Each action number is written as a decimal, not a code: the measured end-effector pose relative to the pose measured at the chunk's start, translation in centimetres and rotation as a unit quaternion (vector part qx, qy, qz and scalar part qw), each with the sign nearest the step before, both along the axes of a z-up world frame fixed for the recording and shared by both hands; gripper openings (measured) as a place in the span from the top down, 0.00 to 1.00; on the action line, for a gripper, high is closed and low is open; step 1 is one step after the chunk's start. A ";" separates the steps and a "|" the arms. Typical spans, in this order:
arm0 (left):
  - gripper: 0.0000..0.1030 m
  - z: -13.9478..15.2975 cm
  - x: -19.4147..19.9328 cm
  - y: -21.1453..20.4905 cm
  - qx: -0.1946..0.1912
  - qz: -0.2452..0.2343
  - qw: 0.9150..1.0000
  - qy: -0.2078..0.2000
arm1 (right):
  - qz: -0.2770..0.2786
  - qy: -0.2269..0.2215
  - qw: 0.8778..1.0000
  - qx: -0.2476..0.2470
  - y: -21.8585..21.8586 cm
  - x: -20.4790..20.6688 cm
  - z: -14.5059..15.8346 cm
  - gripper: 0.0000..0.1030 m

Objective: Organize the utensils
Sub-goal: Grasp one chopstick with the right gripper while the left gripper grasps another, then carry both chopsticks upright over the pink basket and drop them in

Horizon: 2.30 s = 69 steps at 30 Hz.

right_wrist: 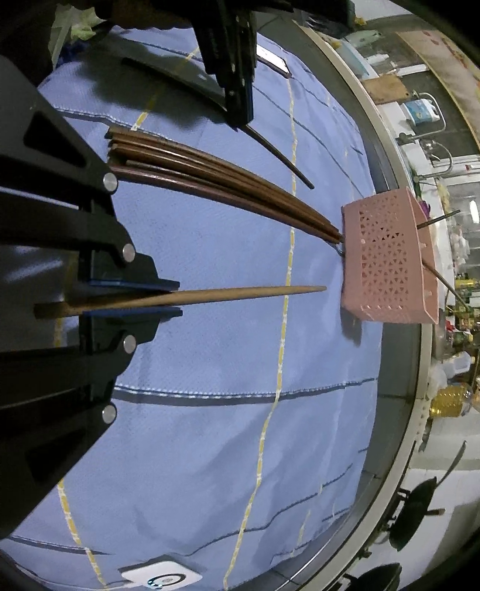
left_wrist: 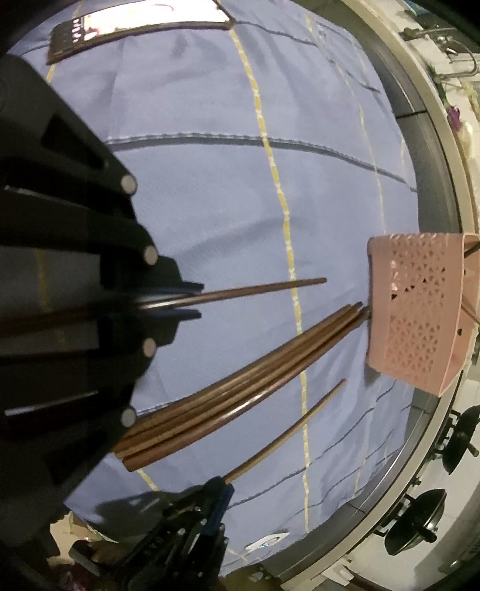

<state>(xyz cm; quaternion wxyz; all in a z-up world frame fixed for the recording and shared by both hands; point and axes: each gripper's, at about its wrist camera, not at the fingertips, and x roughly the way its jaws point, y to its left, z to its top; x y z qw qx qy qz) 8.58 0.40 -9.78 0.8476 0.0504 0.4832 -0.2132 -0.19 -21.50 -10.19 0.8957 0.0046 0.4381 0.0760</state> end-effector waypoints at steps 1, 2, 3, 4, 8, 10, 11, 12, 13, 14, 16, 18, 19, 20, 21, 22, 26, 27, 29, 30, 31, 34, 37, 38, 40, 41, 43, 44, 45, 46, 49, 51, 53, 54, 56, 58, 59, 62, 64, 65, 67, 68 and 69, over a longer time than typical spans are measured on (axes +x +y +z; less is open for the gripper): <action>0.92 0.0 0.3 -0.1 -0.002 0.001 1.000 0.003 | 0.002 0.006 1.000 0.004 0.0 0.5 0.0 0.91; 0.92 0.1 0.9 -0.2 -0.006 0.002 1.000 0.007 | 0.005 0.013 1.000 0.010 -0.1 1.1 0.1 0.91; 0.92 0.1 1.4 -0.3 -0.010 0.003 1.000 0.009 | 0.007 0.017 1.000 0.013 -0.2 1.4 0.2 0.91; 0.92 0.2 1.7 -0.3 -0.013 0.004 1.000 0.010 | 0.010 0.021 1.000 0.015 -0.2 2.0 0.3 0.91; 0.92 0.3 3.8 -0.8 -0.023 0.008 1.000 0.020 | 0.024 0.033 0.999 0.018 -0.1 4.3 0.6 0.91; 0.92 0.4 4.6 -1.2 -0.020 0.008 1.000 0.020 | 0.032 0.038 0.999 0.017 0.1 6.0 0.8 0.91; 0.92 0.4 4.9 -1.4 -0.016 0.007 1.000 0.019 | 0.035 0.040 0.998 0.016 0.2 6.8 0.9 0.91; 0.92 0.5 5.2 -1.8 -0.010 0.005 1.000 0.016 | 0.040 0.044 0.998 0.014 0.4 7.9 1.1 0.90; 0.92 0.5 5.5 -2.1 -0.003 0.002 1.000 0.013 | 0.044 0.047 0.998 0.011 0.6 8.8 1.2 0.90; 0.92 0.6 5.7 -2.4 0.002 0.000 1.000 0.010 | 0.049 0.048 0.998 0.009 0.8 9.6 1.2 0.89; 0.92 0.6 6.2 -2.9 0.009 -0.003 1.000 0.005 | 0.064 0.047 0.997 0.013 1.3 11.2 1.3 0.89; 0.94 0.6 6.7 -3.2 0.009 -0.003 1.000 0.004 | 0.077 0.053 0.995 0.022 1.6 12.4 1.4 0.95; 0.94 0.7 6.9 -3.3 0.007 -0.002 1.000 0.005 | 0.077 0.060 0.995 0.031 1.6 12.7 1.4 0.95; 0.95 0.8 7.1 -3.2 0.001 0.001 1.000 0.013 | 0.076 0.064 0.994 0.039 1.5 12.9 1.5 0.95; 0.95 0.9 7.1 -3.0 -0.011 0.002 1.000 0.019 | 0.077 0.057 0.994 0.051 1.3 12.7 2.0 0.95; 0.96 1.4 7.1 -2.7 -0.024 0.003 1.000 0.018 | 0.080 0.042 0.994 0.059 1.1 12.2 2.9 0.95; 0.96 5.7 5.4 -1.4 -0.064 -0.002 0.997 -0.035 | 0.088 -0.045 0.992 0.083 0.1 9.2 7.6 0.95; 0.96 7.2 4.8 -1.1 -0.075 -0.004 0.996 -0.053 | 0.088 -0.063 0.990 0.085 -0.1 8.7 8.4 0.95; 0.96 9.4 3.9 -0.6 -0.089 -0.007 0.993 -0.083 | 0.086 -0.102 0.987 0.089 -0.6 7.5 10.2 0.95; 0.96 10.8 3.2 -0.3 -0.097 -0.010 0.990 -0.102 | 0.084 -0.131 0.984 0.089 -0.8 6.5 11.4 0.95; 0.96 11.6 2.7 -0.2 -0.101 -0.011 0.988 -0.114 | 0.083 -0.145 0.982 0.089 -0.9 6.2 12.0 0.95; 0.96 13.6 1.2 0.2 -0.108 -0.012 0.984 -0.143 | 0.079 -0.193 0.974 0.094 -1.3 4.5 13.6 0.95; 0.96 14.4 0.3 0.3 -0.112 -0.016 0.981 -0.157 | 0.076 -0.210 0.971 0.088 -1.0 4.2 14.0 0.95; 0.96 14.3 0.1 0.3 -0.109 -0.017 0.981 -0.158 | 0.072 -0.213 0.971 0.082 -0.9 4.3 13.9 0.95; 0.96 13.8 0.4 0.2 -0.097 -0.016 0.983 -0.154 | 0.066 -0.214 0.971 0.081 -0.5 4.5 13.8 0.95; 0.96 13.7 0.6 0.4 -0.095 -0.015 0.984 -0.148 | 0.063 -0.209 0.972 0.085 -0.6 4.9 13.8 0.95; 0.96 13.3 1.0 0.4 -0.097 -0.014 0.986 -0.136 | 0.062 -0.201 0.973 0.093 -0.7 4.8 14.3 0.95; 0.96 13.4 1.2 0.5 -0.100 -0.015 0.986 -0.134 | 0.063 -0.199 0.973 0.097 -0.7 4.9 14.4 0.95; 0.96 13.8 1.3 0.7 -0.106 -0.016 0.985 -0.136 | 0.065 -0.197 0.973 0.104 -0.8 5.2 14.9 0.95; 0.96 14.3 1.4 0.9 -0.110 -0.017 0.984 -0.140 | 0.066 -0.198 0.972 0.108 -0.8 5.2 15.4 0.95; 0.96 16.9 1.8 1.4 -0.126 -0.017 0.979 -0.160 | 0.070 -0.209 0.966 0.135 -1.1 6.1 18.0 0.95; 0.96 19.1 2.2 1.7 -0.140 -0.019 0.974 -0.175 | 0.072 -0.223 0.961 0.149 -1.2 6.8 19.9 0.95; 0.96 21.1 2.7 1.8 -0.149 -0.020 0.970 -0.190 | 0.075 -0.241 0.955 0.157 -1.1 8.0 22.3 0.95; 0.96 22.5 3.1 1.9 -0.154 -0.020 0.967 -0.201 | 0.075 -0.248 0.953 0.158 -1.1 8.5 23.2 0.95; 0.96 25.1 3.9 2.0 -0.160 -0.017 0.960 -0.228 | 0.071 -0.269 0.948 0.155 -0.9 10.1 25.6 0.95; 0.96 27.1 4.9 1.8 -0.161 -0.011 0.954 -0.252 | 0.064 -0.288 0.944 0.147 -0.5 11.5 27.1 0.95; 0.96 27.9 5.4 1.5 -0.160 -0.008 0.952 -0.261 | 0.061 -0.295 0.942 0.146 -0.3 12.4 27.8 0.95; 0.96 29.5 7.8 0.6 -0.154 0.004 0.949 -0.277 | 0.048 -0.312 0.938 0.141 0.2 15.1 28.8 0.95; 0.96 29.7 9.5 -0.1 -0.146 0.012 0.948 -0.281 | 0.044 -0.312 0.939 0.139 0.7 17.1 28.8 0.95; 0.96 29.5 10.5 -0.3 -0.144 0.015 0.949 -0.279 | 0.043 -0.310 0.940 0.138 0.9 18.1 28.6 0.95; 0.96 29.0 12.0 -0.6 -0.141 0.018 0.952 -0.271 | 0.042 -0.304 0.942 0.135 1.2 19.4 28.0 0.95; 0.96 28.7 12.5 -0.6 -0.140 0.019 0.953 -0.269 | 0.042 -0.302 0.943 0.133 1.3 20.1 27.6 0.95; 0.96 28.3 13.2 -0.7 -0.137 0.021 0.954 -0.266 | 0.042 -0.299 0.944 0.131 1.4 20.5 27.2 0.95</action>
